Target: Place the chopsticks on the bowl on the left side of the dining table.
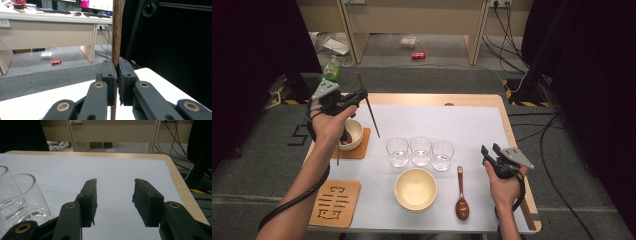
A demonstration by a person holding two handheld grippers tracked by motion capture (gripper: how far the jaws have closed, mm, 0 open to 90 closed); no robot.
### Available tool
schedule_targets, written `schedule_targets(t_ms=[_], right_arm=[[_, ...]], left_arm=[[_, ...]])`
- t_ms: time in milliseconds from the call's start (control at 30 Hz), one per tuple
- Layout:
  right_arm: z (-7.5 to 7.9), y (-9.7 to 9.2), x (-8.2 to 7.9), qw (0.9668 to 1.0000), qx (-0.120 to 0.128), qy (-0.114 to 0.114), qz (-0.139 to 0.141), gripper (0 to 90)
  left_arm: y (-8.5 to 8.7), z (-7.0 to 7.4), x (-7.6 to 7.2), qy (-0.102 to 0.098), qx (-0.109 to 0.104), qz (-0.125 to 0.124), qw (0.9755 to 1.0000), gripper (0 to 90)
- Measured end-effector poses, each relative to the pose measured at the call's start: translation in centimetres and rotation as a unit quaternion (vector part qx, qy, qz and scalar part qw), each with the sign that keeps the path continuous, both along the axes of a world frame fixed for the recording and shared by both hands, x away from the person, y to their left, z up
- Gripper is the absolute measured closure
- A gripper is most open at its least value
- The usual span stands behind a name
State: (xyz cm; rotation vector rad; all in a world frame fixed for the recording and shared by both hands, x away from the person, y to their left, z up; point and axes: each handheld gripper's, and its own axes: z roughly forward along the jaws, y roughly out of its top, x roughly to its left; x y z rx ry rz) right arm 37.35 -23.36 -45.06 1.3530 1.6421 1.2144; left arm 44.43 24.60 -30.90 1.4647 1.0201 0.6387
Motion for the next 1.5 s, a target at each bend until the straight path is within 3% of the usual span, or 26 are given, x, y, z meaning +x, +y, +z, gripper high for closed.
schedule_targets(t_ms=[400,1167,1500], right_arm=[[0.1,-0.2,-0.1,1.0000,0.004,0.000,-0.001,54.0],[0.1,-0.1,-0.2,1.0000,0.007,0.001,-0.001,54.1],[0.0,-0.1,-0.2,1.0000,0.004,0.002,0.000,54.2]], left_arm=[[1.6,-0.8,-1.2,0.013,-0.002,0.004,0.9999,84.4],[3.9,-1.7,-4.0,0.010,0.001,0.007,0.9999,84.4],[5.2,-2.6,-5.3,0.022,0.000,0.017,0.9996,84.4]])
